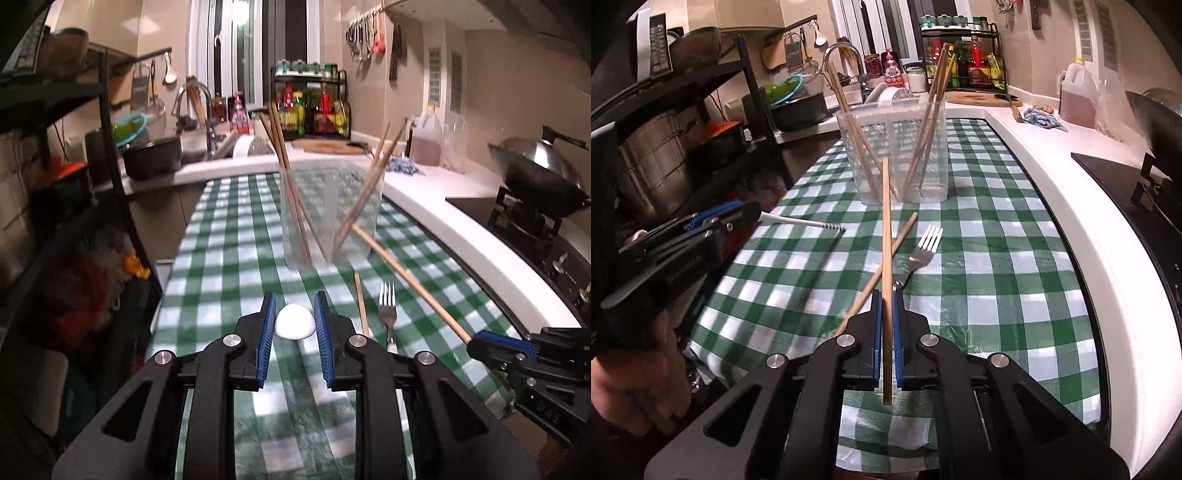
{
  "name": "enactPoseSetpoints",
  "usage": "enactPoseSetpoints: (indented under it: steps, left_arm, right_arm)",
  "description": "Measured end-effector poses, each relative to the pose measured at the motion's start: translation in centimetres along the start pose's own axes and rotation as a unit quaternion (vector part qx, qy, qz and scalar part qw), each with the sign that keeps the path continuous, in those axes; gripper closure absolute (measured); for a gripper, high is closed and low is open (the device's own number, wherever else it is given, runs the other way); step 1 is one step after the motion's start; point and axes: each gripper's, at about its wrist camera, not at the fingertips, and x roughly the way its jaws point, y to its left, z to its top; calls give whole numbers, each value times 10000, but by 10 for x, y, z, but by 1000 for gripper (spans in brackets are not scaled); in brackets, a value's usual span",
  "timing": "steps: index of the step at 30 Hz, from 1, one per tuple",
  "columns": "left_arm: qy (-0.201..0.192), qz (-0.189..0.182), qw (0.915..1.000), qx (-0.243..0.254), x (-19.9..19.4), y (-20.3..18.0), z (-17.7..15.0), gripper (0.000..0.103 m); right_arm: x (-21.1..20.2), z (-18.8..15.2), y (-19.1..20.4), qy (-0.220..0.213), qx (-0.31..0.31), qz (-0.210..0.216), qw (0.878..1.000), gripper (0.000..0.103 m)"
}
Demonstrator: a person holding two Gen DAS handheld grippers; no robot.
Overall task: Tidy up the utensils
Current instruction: 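Lift the white spoon in the left tool toward the container while the right tool carries its chopstick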
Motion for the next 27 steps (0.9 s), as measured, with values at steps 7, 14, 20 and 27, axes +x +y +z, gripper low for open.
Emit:
enactPoseSetpoints:
  steps: [7,14,20,27]
  left_arm:
    - [-251,14,9997,50,-7,4,23,82]
    - [-351,-21,9994,0,-10,9,34,82]
    - [-397,-68,9992,-50,-12,9,41,82]
    - [-446,-105,9989,-39,-14,8,49,83]
  right_arm:
    - [-16,19,-5,-244,33,-37,9997,97]
    - [-40,48,-4,-698,-87,-121,9975,97]
    - [-59,78,-1,-1082,-172,-159,9938,97]
    - [-59,96,3,-1102,-239,-187,9934,97]
